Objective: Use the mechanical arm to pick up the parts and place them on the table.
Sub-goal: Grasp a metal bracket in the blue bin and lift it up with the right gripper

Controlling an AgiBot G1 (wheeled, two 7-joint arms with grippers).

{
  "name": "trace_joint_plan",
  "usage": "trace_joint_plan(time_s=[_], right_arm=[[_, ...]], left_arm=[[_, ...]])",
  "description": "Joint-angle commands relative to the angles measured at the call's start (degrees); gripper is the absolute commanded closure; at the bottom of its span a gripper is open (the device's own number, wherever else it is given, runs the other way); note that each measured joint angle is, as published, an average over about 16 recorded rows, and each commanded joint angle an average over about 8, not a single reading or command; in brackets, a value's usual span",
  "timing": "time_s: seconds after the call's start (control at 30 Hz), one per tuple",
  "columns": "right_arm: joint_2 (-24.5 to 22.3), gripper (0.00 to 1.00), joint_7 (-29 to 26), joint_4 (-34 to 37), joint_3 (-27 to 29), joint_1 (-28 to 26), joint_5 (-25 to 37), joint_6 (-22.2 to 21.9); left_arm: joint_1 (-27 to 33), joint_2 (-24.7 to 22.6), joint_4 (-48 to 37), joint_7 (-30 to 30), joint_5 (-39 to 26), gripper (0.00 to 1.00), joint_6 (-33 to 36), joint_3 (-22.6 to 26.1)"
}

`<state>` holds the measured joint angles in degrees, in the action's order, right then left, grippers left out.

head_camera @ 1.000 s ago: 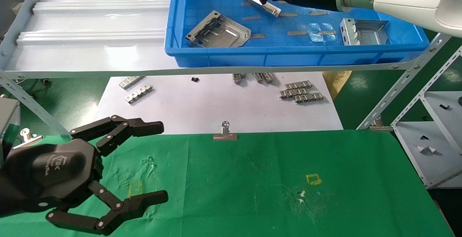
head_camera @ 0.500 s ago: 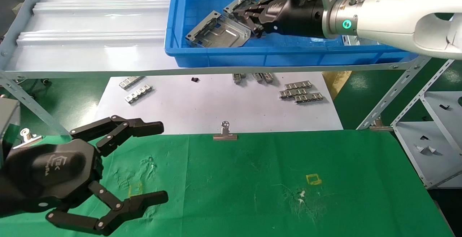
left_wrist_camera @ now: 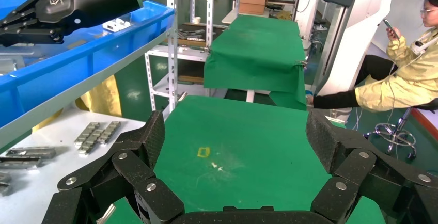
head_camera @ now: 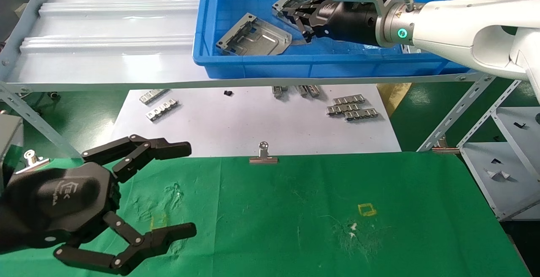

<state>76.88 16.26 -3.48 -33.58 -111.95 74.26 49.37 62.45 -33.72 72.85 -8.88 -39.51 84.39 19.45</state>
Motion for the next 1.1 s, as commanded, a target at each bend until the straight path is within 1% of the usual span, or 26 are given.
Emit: trace_joint_plan(time_s=[0.03,0.17,0.3,0.63,0.67,0.9,0.93,1.1], right_arm=[[-0.02,0.0,0.02,0.31,0.19,-0.09,-0.3,-1.17],[0.16,0.0,-0.26,0.57,0.68,0.24,-1.07,-4.42],[0.22,0.0,-0.51,0.53,1.06,0.63,-1.74,-6.62],[0.1,0.0,-1.11,0.72,0.82,0.88,-1.83,-7.85],[0.09,0.02,-1.18,0.75,0.77,0.86,-1.79,-7.86],[0.06,0.89,-1.79,1.0,0.27,0.57,-1.34,-7.49],[0.07,1.0,-1.91,1.03,0.18,0.53,-1.26,-7.4],[0.21,1.0,-2.71,1.13,-0.21,0.5,-0.89,-6.95]], left_arm=[[0.0,0.0,0.0,0.0,0.0,0.0,0.0,0.0],[0.0,0.0,0.0,0.0,0.0,0.0,0.0,0.01],[0.0,0.0,0.0,0.01,0.01,0.0,0.0,0.01],[0.01,0.01,0.0,0.01,0.01,0.0,-0.01,0.02],[0.01,0.01,0.0,0.01,0.02,0.0,-0.01,0.02],[0.01,0.01,0.0,0.02,0.02,0.0,-0.01,0.03],[0.01,0.01,0.0,0.02,0.02,0.0,-0.01,0.03],[0.01,0.01,0.0,0.02,0.03,0.0,-0.02,0.04]])
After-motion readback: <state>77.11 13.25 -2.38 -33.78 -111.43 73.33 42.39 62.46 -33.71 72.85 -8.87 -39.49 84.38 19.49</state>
